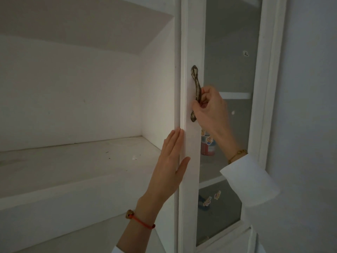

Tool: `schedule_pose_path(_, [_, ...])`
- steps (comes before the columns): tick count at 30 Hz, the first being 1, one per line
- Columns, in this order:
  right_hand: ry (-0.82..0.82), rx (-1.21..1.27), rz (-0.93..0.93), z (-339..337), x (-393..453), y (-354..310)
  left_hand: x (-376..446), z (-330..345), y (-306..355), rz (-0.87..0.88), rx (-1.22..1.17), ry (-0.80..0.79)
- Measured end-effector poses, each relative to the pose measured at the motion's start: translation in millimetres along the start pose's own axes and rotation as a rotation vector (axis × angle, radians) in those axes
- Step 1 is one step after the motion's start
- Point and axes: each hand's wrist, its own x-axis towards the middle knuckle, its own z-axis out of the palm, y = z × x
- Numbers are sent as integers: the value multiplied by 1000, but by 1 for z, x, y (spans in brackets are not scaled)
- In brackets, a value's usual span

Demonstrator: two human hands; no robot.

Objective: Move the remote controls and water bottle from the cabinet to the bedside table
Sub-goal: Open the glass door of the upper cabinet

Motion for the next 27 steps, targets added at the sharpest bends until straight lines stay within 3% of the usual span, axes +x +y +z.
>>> schedule_pose_path(12, [19, 35, -26, 1, 9, 7, 4, 1, -14, -23, -329, 30])
schedule_pose_path(22, [-26, 23, -18, -4, 8, 0, 3, 0, -7, -71, -389, 21])
schedule_pose_path(27, [57, 77, 3, -41, -7, -6, -7, 2, 19, 57, -440, 53])
